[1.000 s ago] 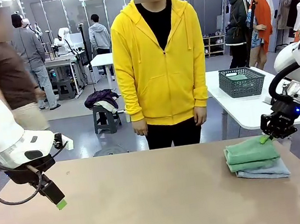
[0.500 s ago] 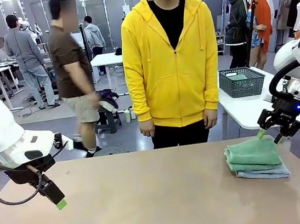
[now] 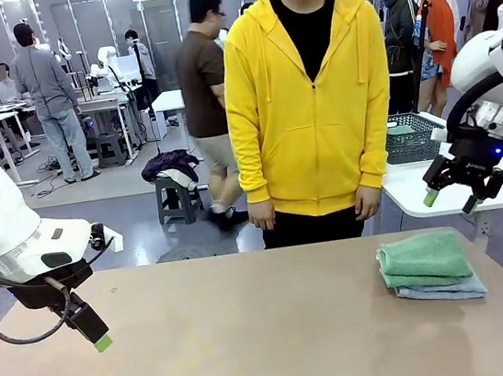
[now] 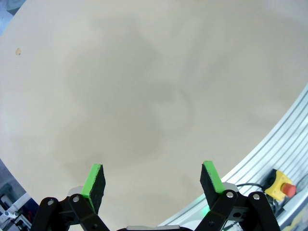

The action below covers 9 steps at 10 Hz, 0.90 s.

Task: Fold the towels and place them in the basket.
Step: Stack the folded Towel with hook on the right side of the table.

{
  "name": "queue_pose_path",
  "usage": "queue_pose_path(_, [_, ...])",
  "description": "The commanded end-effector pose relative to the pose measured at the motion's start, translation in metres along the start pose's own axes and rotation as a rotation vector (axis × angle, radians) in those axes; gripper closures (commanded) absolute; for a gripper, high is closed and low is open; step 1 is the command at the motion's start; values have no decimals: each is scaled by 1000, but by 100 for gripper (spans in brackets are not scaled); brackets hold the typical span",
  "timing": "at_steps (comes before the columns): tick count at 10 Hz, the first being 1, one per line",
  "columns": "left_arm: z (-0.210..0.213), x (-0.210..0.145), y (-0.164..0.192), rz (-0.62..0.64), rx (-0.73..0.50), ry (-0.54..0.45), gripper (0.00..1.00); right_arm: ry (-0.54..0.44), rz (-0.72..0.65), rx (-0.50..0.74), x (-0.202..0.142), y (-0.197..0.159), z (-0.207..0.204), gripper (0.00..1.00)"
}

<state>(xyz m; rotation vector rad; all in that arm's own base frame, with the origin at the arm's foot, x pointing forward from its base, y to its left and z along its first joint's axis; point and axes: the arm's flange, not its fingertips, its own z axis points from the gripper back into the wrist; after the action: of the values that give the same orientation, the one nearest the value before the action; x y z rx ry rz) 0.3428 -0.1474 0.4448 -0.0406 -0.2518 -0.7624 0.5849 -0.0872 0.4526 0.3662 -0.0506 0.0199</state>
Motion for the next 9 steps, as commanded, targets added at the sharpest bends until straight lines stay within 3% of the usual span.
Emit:
queue_pose_path(1, [-2, 2, 1, -4, 10, -6, 0, -28, 9, -77, -15, 18, -8, 0])
queue_pose_path(3, [-2, 2, 1, -4, 10, -6, 0, -55, 26, -98, -15, 29, -10, 0])
queue_pose_path(4, [-2, 2, 1, -4, 10, -6, 0, -18, 42, -46, -8, 19, -1, 0])
queue_pose_path(9, [-2, 2, 1, -4, 10, -6, 0, -18, 42, -46, -8, 19, -1, 0])
